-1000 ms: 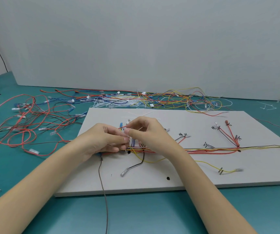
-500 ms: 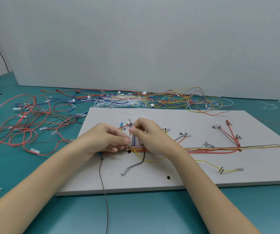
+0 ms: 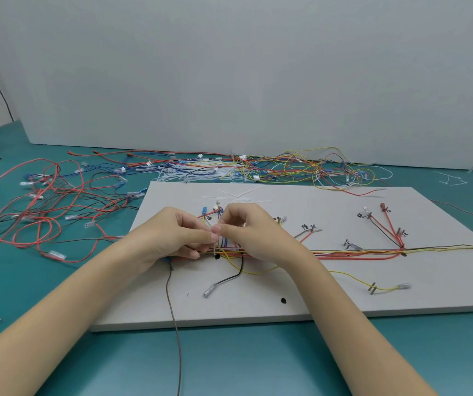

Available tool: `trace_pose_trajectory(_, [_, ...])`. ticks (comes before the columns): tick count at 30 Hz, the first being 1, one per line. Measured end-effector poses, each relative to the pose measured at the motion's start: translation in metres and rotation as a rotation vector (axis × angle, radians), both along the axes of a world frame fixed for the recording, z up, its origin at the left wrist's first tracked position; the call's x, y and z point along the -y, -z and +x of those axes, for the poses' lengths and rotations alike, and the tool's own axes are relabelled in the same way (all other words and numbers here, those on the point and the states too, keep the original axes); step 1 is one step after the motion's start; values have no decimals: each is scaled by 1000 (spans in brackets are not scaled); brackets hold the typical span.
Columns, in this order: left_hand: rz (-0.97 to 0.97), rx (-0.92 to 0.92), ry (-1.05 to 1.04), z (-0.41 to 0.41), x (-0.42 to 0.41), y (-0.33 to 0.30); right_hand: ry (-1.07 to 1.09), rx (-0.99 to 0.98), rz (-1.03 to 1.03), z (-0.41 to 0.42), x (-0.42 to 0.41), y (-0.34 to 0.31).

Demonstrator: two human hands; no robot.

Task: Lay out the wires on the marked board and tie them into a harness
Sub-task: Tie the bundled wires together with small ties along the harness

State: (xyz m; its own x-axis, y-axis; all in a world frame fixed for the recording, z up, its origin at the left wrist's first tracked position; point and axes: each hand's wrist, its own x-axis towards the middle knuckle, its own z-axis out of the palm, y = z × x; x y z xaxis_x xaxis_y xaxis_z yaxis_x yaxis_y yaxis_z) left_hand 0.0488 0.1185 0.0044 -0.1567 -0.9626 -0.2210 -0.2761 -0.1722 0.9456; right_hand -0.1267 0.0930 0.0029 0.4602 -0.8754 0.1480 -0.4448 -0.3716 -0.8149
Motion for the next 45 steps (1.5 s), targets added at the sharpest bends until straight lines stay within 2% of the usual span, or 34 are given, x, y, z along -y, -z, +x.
trace_pose_trajectory(9, [-37,40,7,2,1,-1,19,-47,35,-6,2,-2])
trace_pose_trajectory(15, [-57,64,-38,0,2,2,-26,-329,57,-18,3,-2])
trace_pose_trajectory(25, [-111,100,-31,0,3,3,-65,-281,6,-17,4,-4])
trace_pose_trajectory(45, [-114,123,24,2,5,5,-56,-238,101,-18,0,-8])
